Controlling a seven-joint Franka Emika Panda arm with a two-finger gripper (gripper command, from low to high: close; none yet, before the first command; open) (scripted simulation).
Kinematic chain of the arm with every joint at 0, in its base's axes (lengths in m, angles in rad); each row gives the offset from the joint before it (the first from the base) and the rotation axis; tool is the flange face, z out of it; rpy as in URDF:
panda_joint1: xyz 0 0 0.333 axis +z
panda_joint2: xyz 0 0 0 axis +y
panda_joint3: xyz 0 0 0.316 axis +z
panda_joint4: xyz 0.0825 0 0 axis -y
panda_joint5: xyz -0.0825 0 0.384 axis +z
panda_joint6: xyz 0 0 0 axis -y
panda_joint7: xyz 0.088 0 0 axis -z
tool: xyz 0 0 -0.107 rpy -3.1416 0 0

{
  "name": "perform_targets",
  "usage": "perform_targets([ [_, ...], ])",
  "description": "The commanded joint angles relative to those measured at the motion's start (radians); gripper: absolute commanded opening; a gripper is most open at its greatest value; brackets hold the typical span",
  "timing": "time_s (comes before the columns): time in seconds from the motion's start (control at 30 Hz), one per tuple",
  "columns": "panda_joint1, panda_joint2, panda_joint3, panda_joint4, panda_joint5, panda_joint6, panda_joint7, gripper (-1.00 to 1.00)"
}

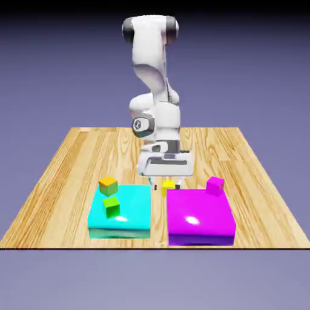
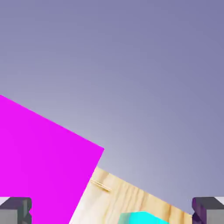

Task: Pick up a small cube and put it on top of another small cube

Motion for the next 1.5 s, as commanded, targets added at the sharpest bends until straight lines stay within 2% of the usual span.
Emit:
perform_targets([
  [0.0, 0.027, 0.02, -0.032, 0.005, -0.044, 0.004, 0.022, 0.0],
  [0.4, 0.346, 0.266, -0.412, 0.067, -0.565, 0.057, 0.287, 0.0],
  [0.8, 0.758, 0.513, -0.651, 0.023, -1.081, 0.35, 0.557, 0.0],
  [0.97, 0.926, 0.573, -0.612, -0.096, -1.105, 0.549, 0.57, 0.0],
  [1.03, 0.931, 0.581, -0.61, -0.103, -1.102, 0.567, 0.565, 0.0],
  [1.43, 0.53, 0.57, -0.245, -0.174, -0.666, 0.364, 0.085, 0.0],
  [1.47, 0.53, 0.57, -0.245, -0.174, -0.666, 0.364, 0.085, -1.0],
])
